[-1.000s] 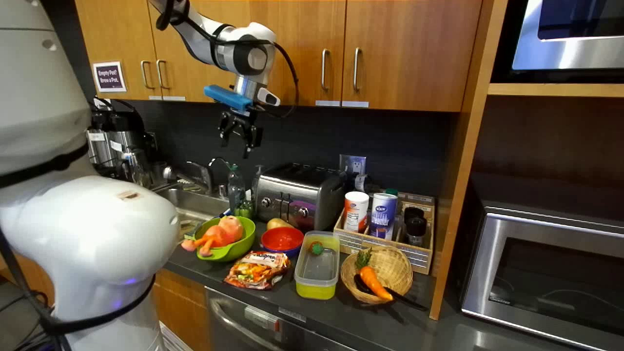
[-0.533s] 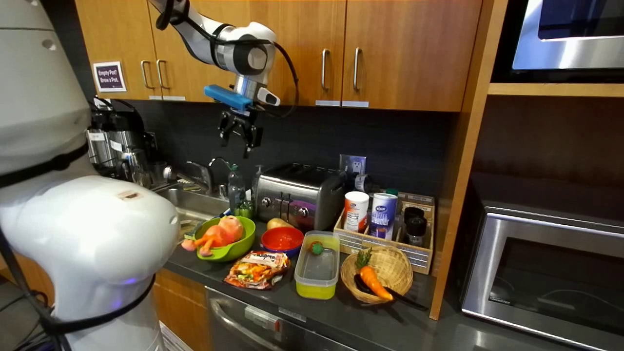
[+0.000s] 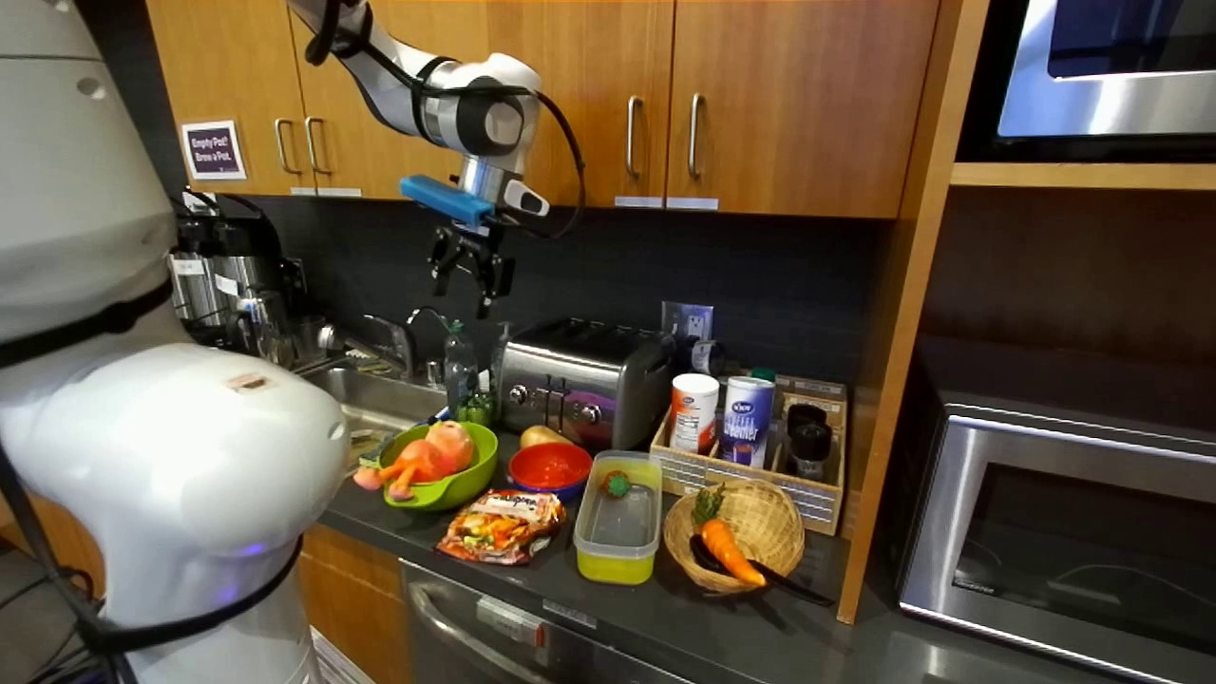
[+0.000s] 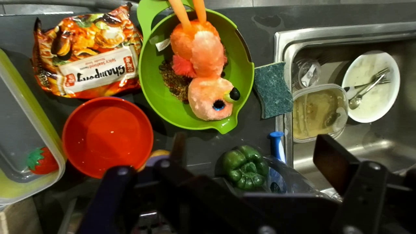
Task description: Put the packet in the yellow bowl
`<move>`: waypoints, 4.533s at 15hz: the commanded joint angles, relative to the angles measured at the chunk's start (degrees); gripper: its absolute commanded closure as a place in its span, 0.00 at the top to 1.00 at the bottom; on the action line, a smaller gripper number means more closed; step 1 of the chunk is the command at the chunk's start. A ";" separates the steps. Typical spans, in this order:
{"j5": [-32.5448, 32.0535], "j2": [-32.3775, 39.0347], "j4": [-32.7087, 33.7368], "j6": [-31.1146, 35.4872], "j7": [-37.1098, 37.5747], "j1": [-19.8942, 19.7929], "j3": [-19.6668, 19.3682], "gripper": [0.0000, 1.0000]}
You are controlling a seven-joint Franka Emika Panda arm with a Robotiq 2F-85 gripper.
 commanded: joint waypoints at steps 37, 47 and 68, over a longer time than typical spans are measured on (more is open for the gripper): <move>17.53 1.28 -26.52 22.32 -0.63 -8.38 -9.47 1.00; 10.44 0.74 -33.25 29.78 13.87 -9.50 -7.27 1.00; 13.40 0.25 -31.08 29.19 9.70 -7.23 -7.58 1.00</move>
